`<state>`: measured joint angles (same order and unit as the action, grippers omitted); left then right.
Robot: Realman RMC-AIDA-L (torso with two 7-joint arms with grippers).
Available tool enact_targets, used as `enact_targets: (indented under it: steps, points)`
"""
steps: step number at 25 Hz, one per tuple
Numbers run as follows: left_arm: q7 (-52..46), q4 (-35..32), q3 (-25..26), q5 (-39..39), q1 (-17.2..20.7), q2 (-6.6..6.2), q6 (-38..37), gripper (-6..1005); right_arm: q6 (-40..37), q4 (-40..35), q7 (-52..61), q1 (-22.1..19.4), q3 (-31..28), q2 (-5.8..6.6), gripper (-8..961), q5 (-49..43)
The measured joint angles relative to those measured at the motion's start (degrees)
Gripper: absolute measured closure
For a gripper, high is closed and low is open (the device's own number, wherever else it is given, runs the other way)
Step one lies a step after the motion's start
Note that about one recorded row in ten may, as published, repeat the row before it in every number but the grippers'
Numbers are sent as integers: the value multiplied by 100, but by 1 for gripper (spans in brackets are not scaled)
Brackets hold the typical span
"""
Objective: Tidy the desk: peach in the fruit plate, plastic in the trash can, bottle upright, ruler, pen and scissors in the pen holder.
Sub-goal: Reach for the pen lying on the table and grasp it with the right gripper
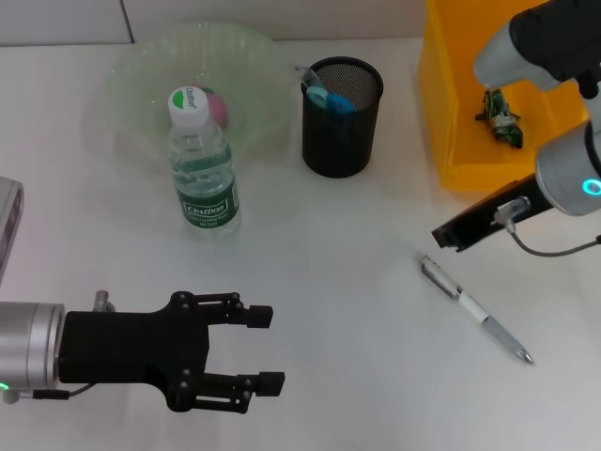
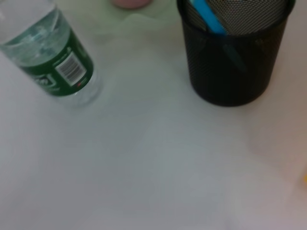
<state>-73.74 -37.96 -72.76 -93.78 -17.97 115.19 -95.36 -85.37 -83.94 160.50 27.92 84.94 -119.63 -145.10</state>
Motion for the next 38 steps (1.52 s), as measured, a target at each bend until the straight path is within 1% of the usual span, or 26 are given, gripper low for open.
enact_targets:
  steps: [3, 4, 7, 14, 24, 29, 38]
  points:
    - [-8, 0, 13, 0, -1, -7, 0, 215, -465, -227, -7, 27, -3, 4, 904, -218]
    - [-9, 0, 35, 0, -7, -12, -5, 215, -691, -415, 61, -3, 39, -13, 896, -459]
    - [-10, 0, 49, 0, -25, -17, -12, 215, -910, -537, 112, -74, 107, -19, 870, -641]
    - [-7, 0, 51, 0, -59, -23, -8, 215, -852, -380, 113, -224, 362, -24, 626, -656]
    - [9, 0, 60, 0, -92, -20, 44, 215, -529, -21, 89, -227, 632, -25, 576, -667]
    - [12, 0, 61, 0, -93, -6, 61, 215, -467, 74, 59, -220, 681, -25, 656, -674]
    - [23, 0, 55, 0, -78, 18, 71, 215, -412, 128, 50, -180, 749, -25, 672, -678]
